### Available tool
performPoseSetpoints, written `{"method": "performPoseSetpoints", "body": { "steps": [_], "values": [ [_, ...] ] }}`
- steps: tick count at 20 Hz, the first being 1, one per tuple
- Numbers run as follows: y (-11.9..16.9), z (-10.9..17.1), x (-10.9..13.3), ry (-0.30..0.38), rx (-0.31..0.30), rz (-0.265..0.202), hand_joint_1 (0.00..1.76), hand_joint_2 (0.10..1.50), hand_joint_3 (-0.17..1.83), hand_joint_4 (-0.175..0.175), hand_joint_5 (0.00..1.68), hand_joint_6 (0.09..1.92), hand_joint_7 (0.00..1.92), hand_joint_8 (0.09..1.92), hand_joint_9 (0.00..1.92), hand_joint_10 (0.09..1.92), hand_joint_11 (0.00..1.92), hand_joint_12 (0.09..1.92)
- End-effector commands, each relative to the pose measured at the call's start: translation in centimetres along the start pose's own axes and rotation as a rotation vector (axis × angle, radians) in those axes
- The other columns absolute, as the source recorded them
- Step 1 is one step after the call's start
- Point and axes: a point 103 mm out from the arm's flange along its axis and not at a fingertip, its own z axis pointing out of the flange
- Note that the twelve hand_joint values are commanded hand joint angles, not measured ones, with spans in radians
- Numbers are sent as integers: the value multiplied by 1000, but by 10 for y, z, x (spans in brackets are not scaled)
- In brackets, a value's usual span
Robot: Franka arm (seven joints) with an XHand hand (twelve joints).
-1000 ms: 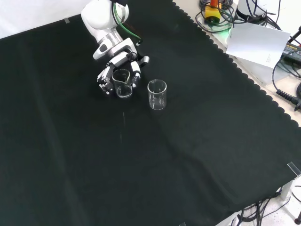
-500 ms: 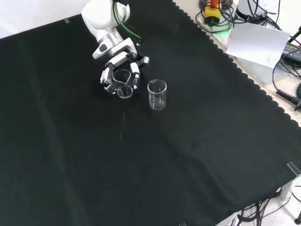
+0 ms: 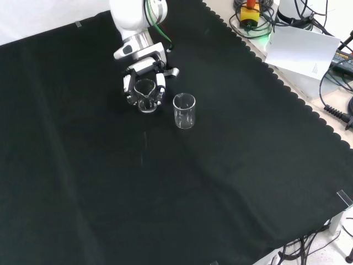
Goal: Pick up the beaker on the right.
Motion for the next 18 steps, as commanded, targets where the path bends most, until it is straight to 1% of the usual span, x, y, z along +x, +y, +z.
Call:
{"method": "performPoseSetpoints", "body": {
  "steps": [1,3,4,7,9,10,12,14,18],
  "values": [
    [2,-50,20,-169,-89,-69,1540,679,492,-175,1226,612,1296,671,1625,160,1196,611],
    [2,-59,27,-189,-71,-86,1533,782,297,-175,1257,545,1278,627,1595,149,1179,591],
    [2,-63,30,-201,-54,-93,1532,809,246,-175,1263,531,1274,612,1590,145,1177,590],
    [-1,-74,39,-234,-10,-103,1532,819,217,-175,1288,485,1288,551,1589,160,1194,557],
    [-4,-78,43,-242,16,-92,1546,642,526,-175,1286,502,1346,583,1672,103,1235,606],
    [-7,-80,44,-241,32,-84,1551,587,622,-175,1286,511,1363,598,1697,87,1247,621],
    [-11,-82,49,-248,57,-75,1489,491,804,-175,1315,500,1399,594,1715,87,1334,656],
    [-16,-85,54,-245,73,-69,1463,454,872,-175,1331,490,1414,591,1720,87,1373,666],
    [-28,-90,60,-277,86,-54,1456,438,901,-175,1342,481,1422,590,1723,87,1391,666]
  ]
}}
